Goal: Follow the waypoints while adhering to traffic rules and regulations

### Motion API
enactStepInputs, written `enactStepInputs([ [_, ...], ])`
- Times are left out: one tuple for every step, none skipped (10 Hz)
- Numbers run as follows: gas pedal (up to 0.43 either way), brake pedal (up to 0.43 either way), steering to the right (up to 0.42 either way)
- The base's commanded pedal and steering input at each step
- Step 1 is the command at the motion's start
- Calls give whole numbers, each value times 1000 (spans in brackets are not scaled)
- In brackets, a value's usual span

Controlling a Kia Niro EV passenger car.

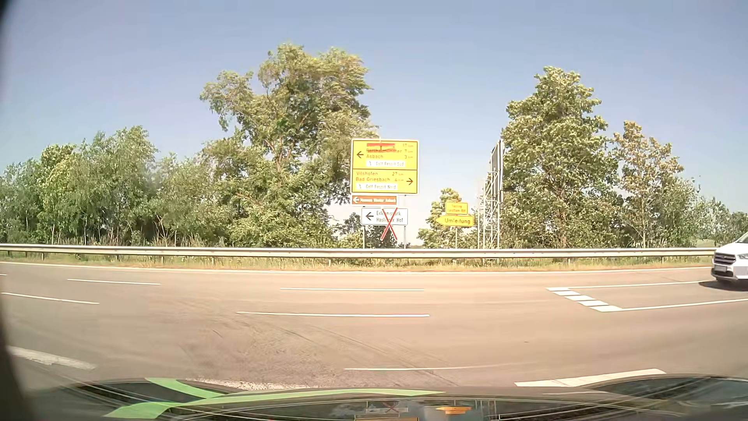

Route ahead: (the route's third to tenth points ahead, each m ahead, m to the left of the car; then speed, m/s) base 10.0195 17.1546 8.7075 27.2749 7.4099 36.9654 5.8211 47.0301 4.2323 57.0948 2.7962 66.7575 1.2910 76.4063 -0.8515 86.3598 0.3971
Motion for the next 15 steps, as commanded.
enactStepInputs([
  [0, 12, -83],
  [0, 12, -83],
  [0, 12, -83],
  [0, 18, -82],
  [0, 18, -82],
  [0, 24, -82],
  [0, 24, -82],
  [0, 24, -81],
  [0, 24, -79],
  [0, 24, -79],
  [0, 24, -79],
  [0, 24, -79],
  [0, 24, -79],
  [0, 24, -79],
  [0, 43, -79],
])
